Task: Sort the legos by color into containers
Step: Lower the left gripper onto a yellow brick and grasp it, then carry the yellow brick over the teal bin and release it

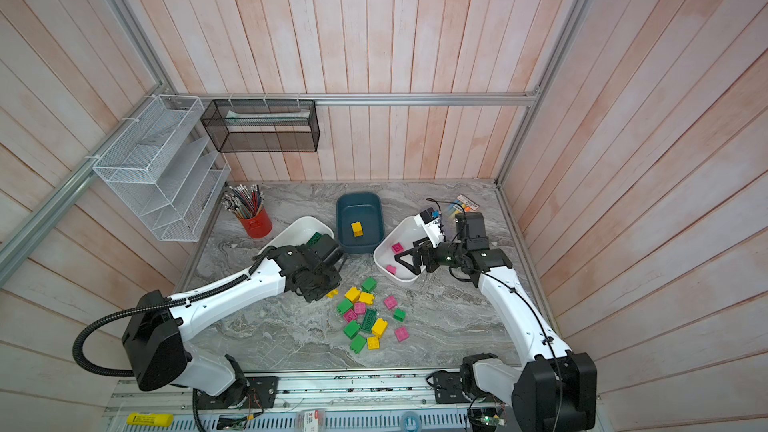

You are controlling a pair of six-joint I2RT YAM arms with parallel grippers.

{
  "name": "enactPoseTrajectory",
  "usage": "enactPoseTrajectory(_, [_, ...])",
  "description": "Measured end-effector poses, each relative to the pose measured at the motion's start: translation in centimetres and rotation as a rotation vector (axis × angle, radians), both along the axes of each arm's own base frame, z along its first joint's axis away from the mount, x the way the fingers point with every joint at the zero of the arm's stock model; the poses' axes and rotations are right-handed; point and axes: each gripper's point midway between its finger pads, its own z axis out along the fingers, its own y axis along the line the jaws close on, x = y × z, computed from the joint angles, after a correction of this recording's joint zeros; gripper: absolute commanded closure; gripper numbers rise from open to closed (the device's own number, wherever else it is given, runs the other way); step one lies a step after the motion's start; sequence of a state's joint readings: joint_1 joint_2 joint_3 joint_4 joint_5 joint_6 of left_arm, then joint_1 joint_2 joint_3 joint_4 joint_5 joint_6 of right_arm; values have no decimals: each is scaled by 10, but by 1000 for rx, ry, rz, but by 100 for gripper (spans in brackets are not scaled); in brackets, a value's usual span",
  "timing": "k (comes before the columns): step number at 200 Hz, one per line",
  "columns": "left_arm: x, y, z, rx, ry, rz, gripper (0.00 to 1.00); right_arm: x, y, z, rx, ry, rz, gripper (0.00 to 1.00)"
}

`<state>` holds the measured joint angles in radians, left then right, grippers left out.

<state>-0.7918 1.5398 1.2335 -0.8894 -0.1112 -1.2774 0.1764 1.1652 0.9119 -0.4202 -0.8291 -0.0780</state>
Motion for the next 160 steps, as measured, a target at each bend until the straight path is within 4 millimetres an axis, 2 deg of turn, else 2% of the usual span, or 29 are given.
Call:
enactPoseTrajectory(16, [31,-11,17,-13,-62,-46,67,2,0,4,10,-8,-8,2])
enactPoseTrajectory(29, [56,-19,20,-6,-97,-86,67,3,0,6,16,-15,-12,2])
enactPoseTrajectory(64, [122,-30,11,59,-152,-172,67,7,1,10,27,-28,-25,2])
enactPoseTrajectory(86, [157,-29,0,116,-176,-203,67,10,0,11,26,-36,-34,2])
enactPoseTrajectory(129, [205,-29,-23,215,-201,-255,66,14,-1,9,18,-31,-44,2])
enactPoseTrajectory(160, [217,-28,-45,255,-182,-284,64,20,-3,10,10,-30,-52,2])
